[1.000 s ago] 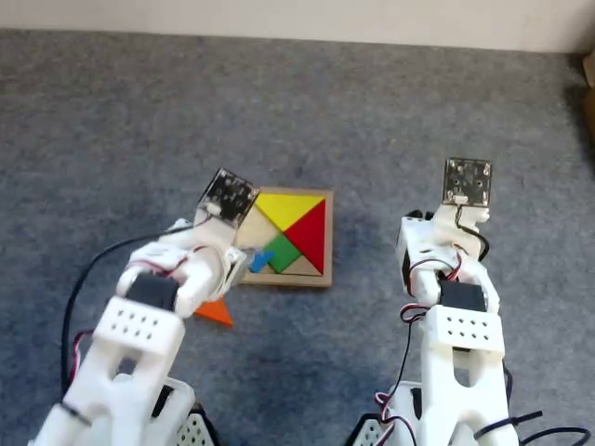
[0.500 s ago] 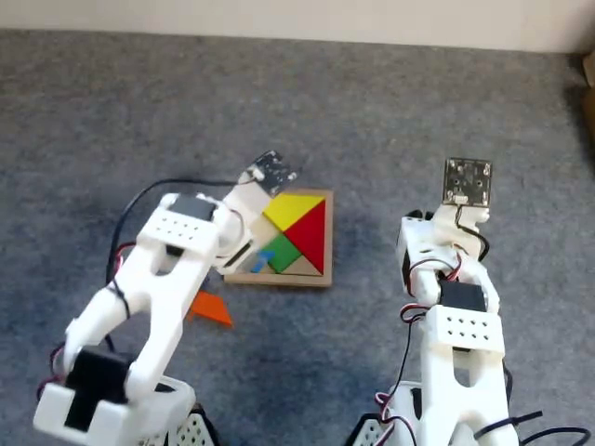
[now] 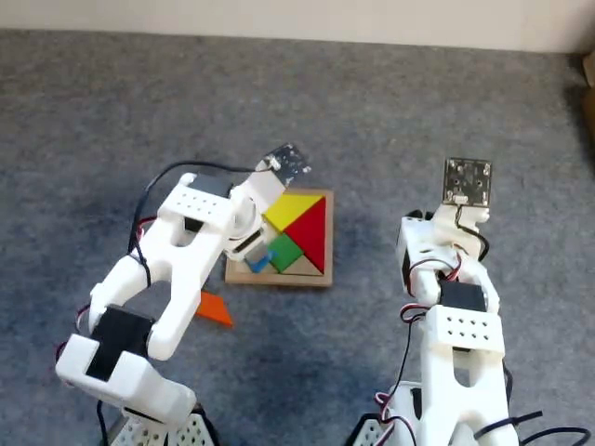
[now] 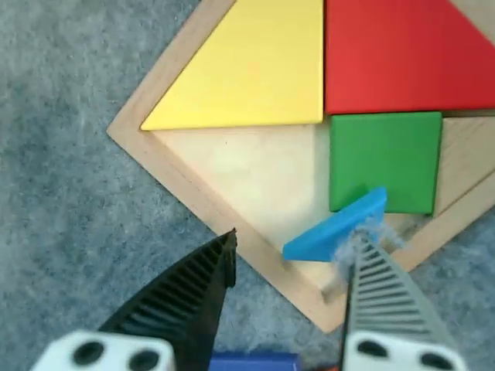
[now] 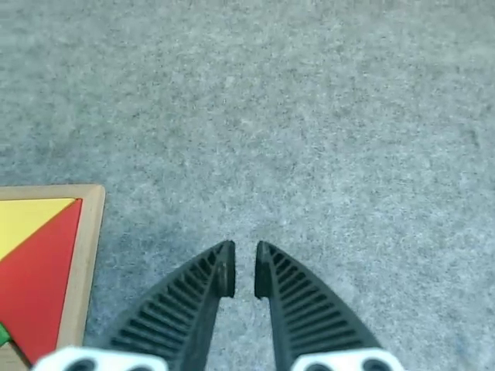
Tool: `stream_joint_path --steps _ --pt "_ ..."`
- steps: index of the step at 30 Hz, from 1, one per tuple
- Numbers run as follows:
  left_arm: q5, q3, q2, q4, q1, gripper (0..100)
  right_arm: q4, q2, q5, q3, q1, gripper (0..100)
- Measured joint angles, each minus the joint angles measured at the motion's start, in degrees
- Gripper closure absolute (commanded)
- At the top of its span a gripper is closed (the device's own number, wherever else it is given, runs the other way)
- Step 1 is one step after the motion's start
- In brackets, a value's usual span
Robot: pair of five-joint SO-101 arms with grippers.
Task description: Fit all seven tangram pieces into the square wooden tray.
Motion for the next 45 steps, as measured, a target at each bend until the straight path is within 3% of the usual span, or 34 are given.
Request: stream_joint_path --steps 11,22,35,45 --pt "-2.1 -6.9 4.3 9.5 0.0 78 0.0 0.0 0.0 0.0 0.0 94.3" --pt "-3.0 -7.1 5.5 10.7 1.6 78 0.0 0.0 0.0 0.0 0.0 94.3" --pt "-4.9 -8.1 8.7 10.2 4.0 93 0.0 0.0 0.0 0.0 0.0 94.3" --pt "-4.7 -7.7 -3.5 16.4 3.1 95 0.0 0.0 0.0 0.0 0.0 94.3"
